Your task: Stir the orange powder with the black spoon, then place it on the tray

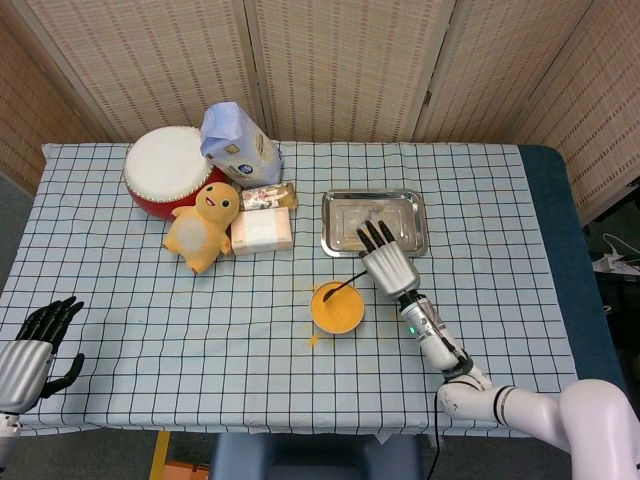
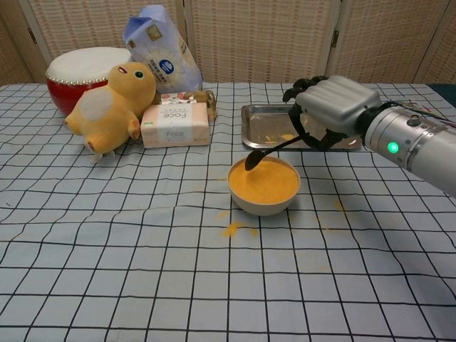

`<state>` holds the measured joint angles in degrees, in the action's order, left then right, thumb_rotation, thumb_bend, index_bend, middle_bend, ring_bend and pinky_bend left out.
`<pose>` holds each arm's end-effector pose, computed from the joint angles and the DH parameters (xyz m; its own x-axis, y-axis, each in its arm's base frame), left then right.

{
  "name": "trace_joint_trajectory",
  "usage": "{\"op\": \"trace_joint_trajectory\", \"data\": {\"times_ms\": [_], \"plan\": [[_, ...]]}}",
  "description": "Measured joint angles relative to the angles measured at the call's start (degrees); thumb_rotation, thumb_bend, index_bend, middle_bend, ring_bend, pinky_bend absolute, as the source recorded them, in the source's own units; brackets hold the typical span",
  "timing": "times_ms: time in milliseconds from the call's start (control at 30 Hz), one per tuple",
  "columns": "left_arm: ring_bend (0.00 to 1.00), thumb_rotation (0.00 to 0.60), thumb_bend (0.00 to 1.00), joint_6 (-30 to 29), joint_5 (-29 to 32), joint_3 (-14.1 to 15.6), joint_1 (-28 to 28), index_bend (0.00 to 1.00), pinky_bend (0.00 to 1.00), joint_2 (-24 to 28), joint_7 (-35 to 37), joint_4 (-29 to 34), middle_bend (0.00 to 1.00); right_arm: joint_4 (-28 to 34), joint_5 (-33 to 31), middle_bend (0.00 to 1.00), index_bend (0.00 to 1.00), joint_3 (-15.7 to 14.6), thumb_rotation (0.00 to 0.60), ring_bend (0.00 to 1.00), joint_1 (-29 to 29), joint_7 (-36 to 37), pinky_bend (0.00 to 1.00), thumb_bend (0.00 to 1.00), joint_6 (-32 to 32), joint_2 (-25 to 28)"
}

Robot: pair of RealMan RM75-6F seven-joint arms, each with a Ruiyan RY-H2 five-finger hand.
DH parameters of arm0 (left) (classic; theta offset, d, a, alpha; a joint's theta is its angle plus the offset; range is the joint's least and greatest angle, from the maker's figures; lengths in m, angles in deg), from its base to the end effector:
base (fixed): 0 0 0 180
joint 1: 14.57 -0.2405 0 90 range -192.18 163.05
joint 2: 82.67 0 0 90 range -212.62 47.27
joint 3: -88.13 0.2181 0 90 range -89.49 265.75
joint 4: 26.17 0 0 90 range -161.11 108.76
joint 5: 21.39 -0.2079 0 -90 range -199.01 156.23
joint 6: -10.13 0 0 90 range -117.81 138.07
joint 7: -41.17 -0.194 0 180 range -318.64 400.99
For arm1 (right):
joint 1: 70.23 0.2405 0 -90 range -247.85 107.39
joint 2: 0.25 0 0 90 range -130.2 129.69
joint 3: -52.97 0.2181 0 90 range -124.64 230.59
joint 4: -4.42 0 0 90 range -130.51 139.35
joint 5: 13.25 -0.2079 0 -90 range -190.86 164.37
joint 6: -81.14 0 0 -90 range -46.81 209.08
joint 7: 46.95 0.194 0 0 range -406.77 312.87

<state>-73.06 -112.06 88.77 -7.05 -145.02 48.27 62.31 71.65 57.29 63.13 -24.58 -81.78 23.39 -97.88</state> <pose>-0.2773 0.2283 0.1371 0.3867 0.0802 0.9187 0.9189 -0.1171 -0.3766 -0.1053 -0.3927 -0.0436 0.7455 0.0364 0.6655 -0.5908 -0.4260 0.6852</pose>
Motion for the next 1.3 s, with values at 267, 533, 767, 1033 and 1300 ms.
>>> {"op": "trace_joint_trajectory", "data": {"times_ms": [267,533,767,1033,1300], "plan": [[0.00,0.600,0.46,0.2,0.2,-0.1,0.1,0.00,0.09,0.0,0.3,-0.2,0.00,-5.4,-0.1,0.13,0.86,0.4,0.600,0.00,1.4,0.1,0.10,0.41,1.3,-3.2],[0.00,0.600,0.46,0.0,0.0,0.1,0.0,0.00,0.09,0.1,0.4,-0.2,0.00,-7.3,1.3,0.13,0.86,-1.1,0.600,0.00,1.6,0.6,0.10,0.41,2.2,-4.4],[0.00,0.600,0.46,0.0,-0.2,0.1,0.0,0.00,0.09,0.0,0.0,-0.2,0.00,-2.1,2.7,0.13,0.87,-2.7,0.600,0.00,0.5,-0.4,0.10,0.41,1.4,-0.8],[0.00,0.600,0.46,0.1,-0.3,0.1,0.2,0.00,0.09,0.0,-0.4,0.0,0.00,7.6,3.3,0.13,0.88,-4.1,0.600,0.00,-0.4,-5.7,0.10,0.41,1.2,6.0],[0.00,0.600,0.46,-1.0,-1.1,0.4,-0.2,0.00,0.09,0.1,-0.1,0.1,0.00,13.1,3.2,0.13,0.88,-3.8,0.600,0.00,-1.2,-8.3,0.11,0.41,-1.1,8.6]]}}
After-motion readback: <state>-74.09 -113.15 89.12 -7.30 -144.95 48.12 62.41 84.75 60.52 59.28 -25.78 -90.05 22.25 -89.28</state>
